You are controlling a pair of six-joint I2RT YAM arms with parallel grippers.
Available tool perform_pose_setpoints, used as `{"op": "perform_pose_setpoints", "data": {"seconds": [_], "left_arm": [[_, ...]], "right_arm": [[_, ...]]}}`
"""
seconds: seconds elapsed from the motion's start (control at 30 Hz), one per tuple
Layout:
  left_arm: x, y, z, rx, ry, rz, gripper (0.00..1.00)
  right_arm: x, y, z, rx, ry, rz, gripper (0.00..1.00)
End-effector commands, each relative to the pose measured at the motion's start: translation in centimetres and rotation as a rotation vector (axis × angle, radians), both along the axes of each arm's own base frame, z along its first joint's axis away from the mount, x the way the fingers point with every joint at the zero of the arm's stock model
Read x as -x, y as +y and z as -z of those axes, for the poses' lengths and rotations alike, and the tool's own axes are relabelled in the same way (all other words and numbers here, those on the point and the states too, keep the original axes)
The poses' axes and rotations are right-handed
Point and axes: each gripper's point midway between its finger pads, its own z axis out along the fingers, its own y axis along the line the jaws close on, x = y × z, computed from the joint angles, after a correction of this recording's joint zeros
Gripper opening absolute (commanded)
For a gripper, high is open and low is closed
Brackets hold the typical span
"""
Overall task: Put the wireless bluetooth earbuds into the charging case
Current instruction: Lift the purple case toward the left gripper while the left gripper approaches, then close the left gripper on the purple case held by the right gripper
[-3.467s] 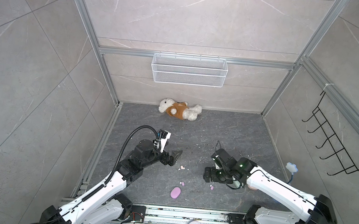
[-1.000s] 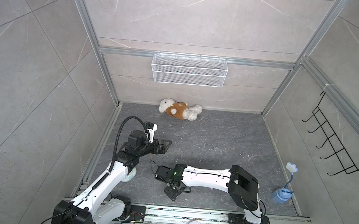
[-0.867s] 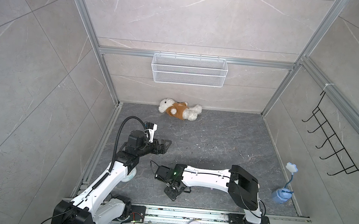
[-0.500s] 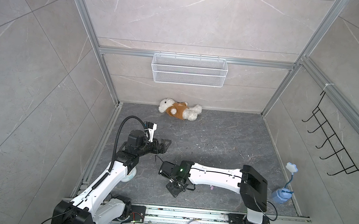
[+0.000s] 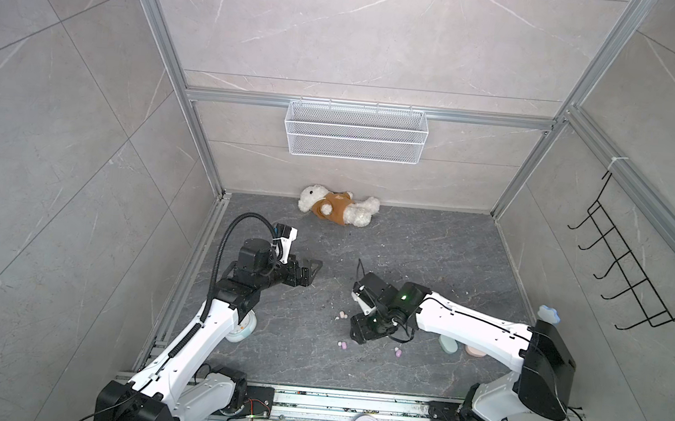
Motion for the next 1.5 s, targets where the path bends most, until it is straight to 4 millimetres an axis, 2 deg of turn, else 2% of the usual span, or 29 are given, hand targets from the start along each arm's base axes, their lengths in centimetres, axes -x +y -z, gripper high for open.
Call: {"op": "perform_pose_setpoints", "data": {"seconds": [0.0,0.17,0.33,0.57,0.77,0.97,1.3,1.47], "left_arm": [[1.0,-1.1,-1.5,-0.055,-0.083,0.111,1.00],[3.6,-4.2,-1.2,-0.160,-0.144,0.306,1.00],[7.5,-8.2,0.1,-0.246,-0.243,0.571,1.00],[10.0,-11.9,1.8,-0.302,-0.307,0.778,1.00],[10.6,-14.2,1.8,-0.280,-0.343,0.875,0.98],[10.3,-15.8,1.2,-0.238,-0.377,0.905,0.97],[10.5,-17.0,2.0,-0.248,-0.389,0.929,0.89],[10.7,-17.5,1.7,-0.237,-0.412,0.936,0.80]], "right_arm": [[-0.5,-0.4,-1.2,-0.106,0.045,0.070,0.56],[-2.3,-2.0,-2.5,-0.219,0.088,0.167,0.56],[-3.7,-2.6,-4.3,-0.326,0.121,0.221,0.56],[-4.6,-2.0,-6.8,-0.443,0.140,0.249,0.56],[-4.7,-1.0,-8.8,-0.536,0.154,0.254,0.56],[-4.9,-0.5,-9.5,-0.576,0.164,0.256,0.56],[-5.0,0.2,-10.0,-0.623,0.186,0.255,0.56],[-5.0,0.3,-10.1,-0.630,0.191,0.257,0.56]]}}
